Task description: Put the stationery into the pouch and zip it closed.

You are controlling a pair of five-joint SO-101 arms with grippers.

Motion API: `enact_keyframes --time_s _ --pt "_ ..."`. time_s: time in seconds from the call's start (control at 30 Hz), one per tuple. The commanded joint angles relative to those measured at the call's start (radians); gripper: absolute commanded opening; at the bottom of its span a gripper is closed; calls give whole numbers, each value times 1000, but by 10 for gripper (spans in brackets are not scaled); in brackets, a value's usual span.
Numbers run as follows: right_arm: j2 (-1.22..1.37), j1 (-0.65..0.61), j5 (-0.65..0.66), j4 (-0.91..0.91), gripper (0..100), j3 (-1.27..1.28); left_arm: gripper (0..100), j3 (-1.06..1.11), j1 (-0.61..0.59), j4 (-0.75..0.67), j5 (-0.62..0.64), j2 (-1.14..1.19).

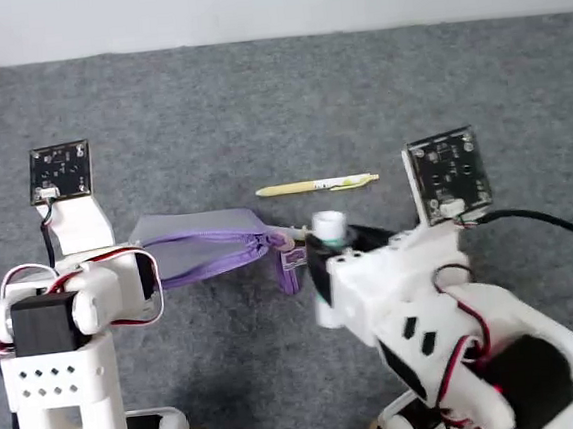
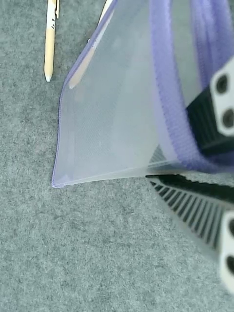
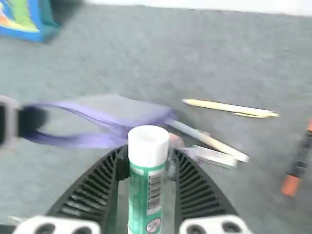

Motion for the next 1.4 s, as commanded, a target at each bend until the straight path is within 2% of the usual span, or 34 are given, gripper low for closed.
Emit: enact_keyframes --time_s 0.0,0.2,0.5,0.73,0.9,1.13,1.37 --pt "-36 -68 -52 -216 8 43 13 -7 -3 -38 11 0" --pt "-4 -150 -41 -573 8 143 15 -54 5 -48 54 8" --pt "97 -177 86 -923 8 233 15 -257 5 17 107 255" --pt "234 -231 117 -1050 8 233 15 -318 5 12 112 315" --pt "344 -213 117 -1136 8 233 15 -317 3 17 112 313" --pt "446 -200 118 -1142 13 236 15 -318 -2 17 112 311" --pt "433 -199 157 -1141 172 292 15 -318 -3 17 112 311"
